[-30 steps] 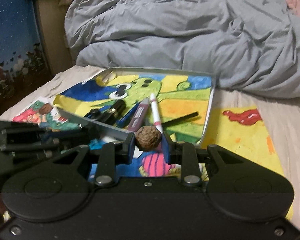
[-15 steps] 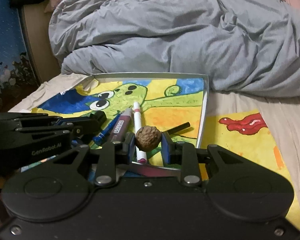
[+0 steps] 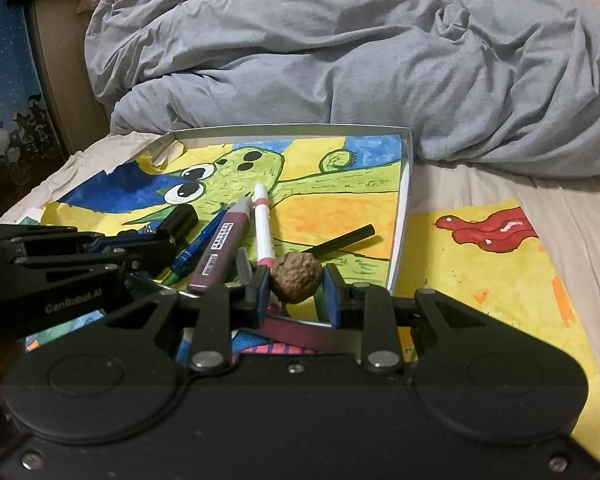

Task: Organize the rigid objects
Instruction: 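Carry the black clip with the left tool while the right tool carries the walnut over the tray, then open the left tool to drop the clip in the tray while the right tool releases the walnut there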

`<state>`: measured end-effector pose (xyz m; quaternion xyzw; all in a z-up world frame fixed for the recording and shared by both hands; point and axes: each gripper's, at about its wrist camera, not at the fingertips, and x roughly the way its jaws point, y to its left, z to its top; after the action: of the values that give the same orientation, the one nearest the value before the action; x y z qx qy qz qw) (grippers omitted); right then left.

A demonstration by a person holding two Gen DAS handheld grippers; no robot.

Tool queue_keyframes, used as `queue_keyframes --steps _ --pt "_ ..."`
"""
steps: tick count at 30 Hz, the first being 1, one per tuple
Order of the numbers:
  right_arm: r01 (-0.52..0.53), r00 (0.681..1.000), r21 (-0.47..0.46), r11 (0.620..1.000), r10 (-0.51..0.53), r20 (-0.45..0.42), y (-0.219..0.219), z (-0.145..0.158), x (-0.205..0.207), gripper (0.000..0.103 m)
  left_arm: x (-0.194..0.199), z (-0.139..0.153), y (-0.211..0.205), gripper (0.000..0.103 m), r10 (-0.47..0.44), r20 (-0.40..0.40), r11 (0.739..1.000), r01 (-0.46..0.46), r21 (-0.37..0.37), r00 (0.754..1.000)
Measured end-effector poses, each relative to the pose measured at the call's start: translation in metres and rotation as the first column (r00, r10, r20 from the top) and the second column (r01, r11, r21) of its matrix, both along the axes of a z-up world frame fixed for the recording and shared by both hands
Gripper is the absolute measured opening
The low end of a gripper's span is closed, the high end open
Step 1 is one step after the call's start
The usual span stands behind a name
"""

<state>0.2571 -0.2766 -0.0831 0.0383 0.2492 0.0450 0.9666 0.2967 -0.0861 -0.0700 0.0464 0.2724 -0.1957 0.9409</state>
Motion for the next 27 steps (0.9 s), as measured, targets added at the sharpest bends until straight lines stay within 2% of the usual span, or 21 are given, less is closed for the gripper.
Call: queue_keyframes --steps 5,7,11,13,17,21,25,27 --pt "-0.007 1.000 -0.002 1.000 0.007 -0.002 0.002 0.001 0.001 0.022 0.001 0.000 -0.002 0.013 0.003 -0.010 1.000 -0.003 0.001 1.000" --pt "-0.009 1.000 0.001 1.000 0.009 -0.004 0.001 0.002 0.001 0.022 0.001 0.000 -0.001 0.018 0.012 -0.016 1.000 -0.012 -0.003 1.000" --pt "-0.009 1.000 0.005 1.000 0.009 0.003 0.000 0.004 0.000 0.031 0.000 0.002 0.002 0.021 0.028 -0.019 1.000 -0.029 -0.011 0.999" --pt "-0.008 1.000 0.004 1.000 0.008 0.011 0.000 0.006 -0.002 0.034 -0.003 0.003 0.005 0.027 0.039 -0.014 0.999 -0.039 -0.012 0.999" --pt "-0.011 0.999 0.009 1.000 0.010 0.032 0.000 0.012 -0.008 0.048 -0.008 0.010 0.013 0.037 0.064 -0.001 0.998 -0.064 -0.025 0.998" --pt "-0.014 0.999 0.020 1.000 0.013 0.053 0.001 0.021 -0.015 0.052 -0.015 0.022 0.021 0.051 0.094 0.028 0.995 -0.093 -0.031 0.995" --pt "-0.015 0.997 0.028 0.999 0.013 0.080 0.002 0.032 -0.028 0.065 -0.026 0.035 0.030 0.067 0.125 0.063 0.992 -0.123 -0.038 0.990" --pt "-0.011 0.996 0.031 0.999 0.008 0.091 0.003 0.038 -0.034 0.071 -0.033 0.041 0.034 0.072 0.136 0.075 0.990 -0.133 -0.044 0.988"
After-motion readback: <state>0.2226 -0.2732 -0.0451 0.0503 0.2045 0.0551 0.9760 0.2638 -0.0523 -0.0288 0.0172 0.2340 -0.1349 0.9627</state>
